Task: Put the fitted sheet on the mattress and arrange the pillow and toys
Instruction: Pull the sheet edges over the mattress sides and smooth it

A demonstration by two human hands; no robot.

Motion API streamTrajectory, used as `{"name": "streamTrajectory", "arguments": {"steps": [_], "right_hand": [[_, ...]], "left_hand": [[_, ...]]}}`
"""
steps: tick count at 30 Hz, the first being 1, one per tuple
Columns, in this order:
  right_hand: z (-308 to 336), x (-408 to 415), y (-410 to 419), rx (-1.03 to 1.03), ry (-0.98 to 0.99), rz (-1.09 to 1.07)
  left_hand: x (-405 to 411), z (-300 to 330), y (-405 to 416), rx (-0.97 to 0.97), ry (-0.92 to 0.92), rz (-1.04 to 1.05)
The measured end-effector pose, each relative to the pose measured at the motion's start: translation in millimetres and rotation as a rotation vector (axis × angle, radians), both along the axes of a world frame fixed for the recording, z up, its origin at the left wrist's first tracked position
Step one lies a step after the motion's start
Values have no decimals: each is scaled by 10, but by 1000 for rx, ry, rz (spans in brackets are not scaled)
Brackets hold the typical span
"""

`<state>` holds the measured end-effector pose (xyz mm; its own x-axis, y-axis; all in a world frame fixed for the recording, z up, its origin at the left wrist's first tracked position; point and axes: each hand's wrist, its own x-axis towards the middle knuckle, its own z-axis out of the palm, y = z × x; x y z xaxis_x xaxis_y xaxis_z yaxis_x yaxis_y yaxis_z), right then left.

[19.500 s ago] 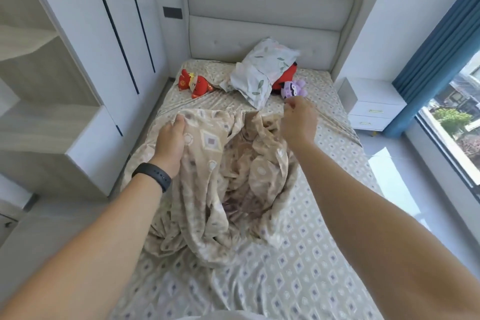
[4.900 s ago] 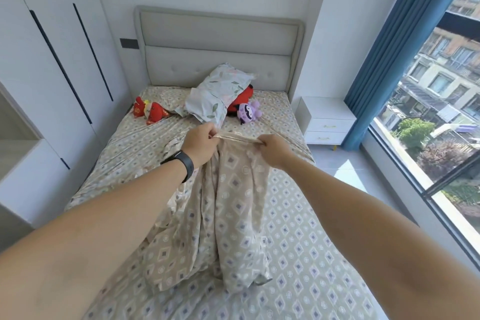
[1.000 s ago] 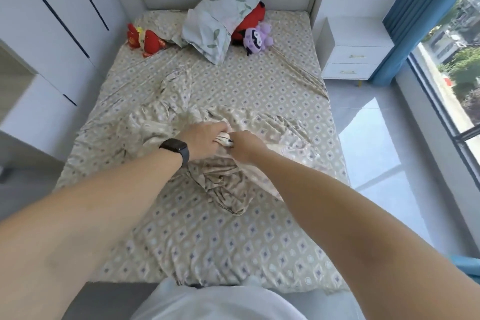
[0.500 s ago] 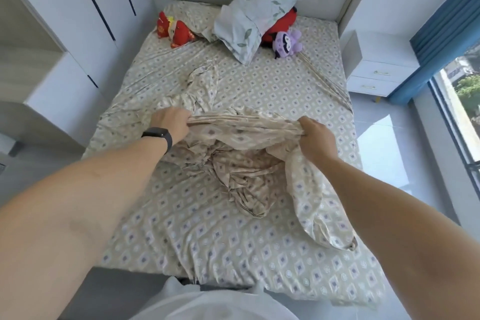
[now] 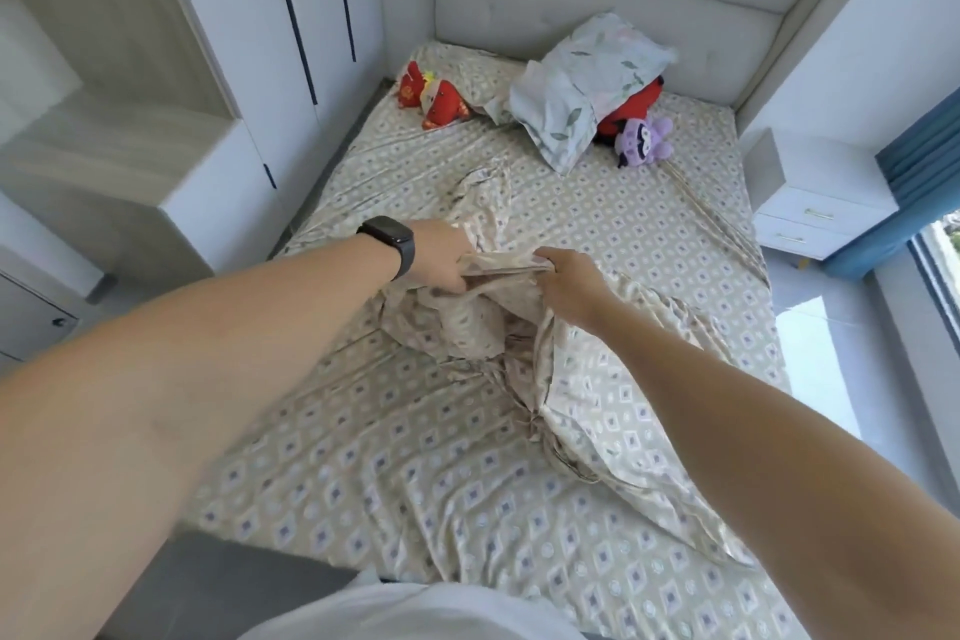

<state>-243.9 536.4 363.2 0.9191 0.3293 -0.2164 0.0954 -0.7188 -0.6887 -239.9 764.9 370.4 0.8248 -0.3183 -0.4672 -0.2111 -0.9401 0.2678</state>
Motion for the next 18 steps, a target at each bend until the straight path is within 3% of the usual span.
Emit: {"name": "streamTrajectory", "arguments": {"steps": [3, 10, 12, 15, 16, 18], "right_hand": [[19, 1, 64, -26, -46, -34], [1, 105, -239, -131, -193, -333], [17, 145, -331, -218, -179, -380], [10, 124, -184, -695, -8, -211], [6, 83, -39, -737, 38, -125], [-35, -6, 406, -568, 54, 61]], "left_hand": [[-96, -210, 499, 136, -39, 84], [-237, -300, 1108, 294, -485, 219], [-199, -302, 1199, 169, -514, 306], [-112, -160, 1108, -215, -464, 488], [-79, -80, 1019, -327, -436, 498], [-48, 92, 781, -475, -361, 420]]}}
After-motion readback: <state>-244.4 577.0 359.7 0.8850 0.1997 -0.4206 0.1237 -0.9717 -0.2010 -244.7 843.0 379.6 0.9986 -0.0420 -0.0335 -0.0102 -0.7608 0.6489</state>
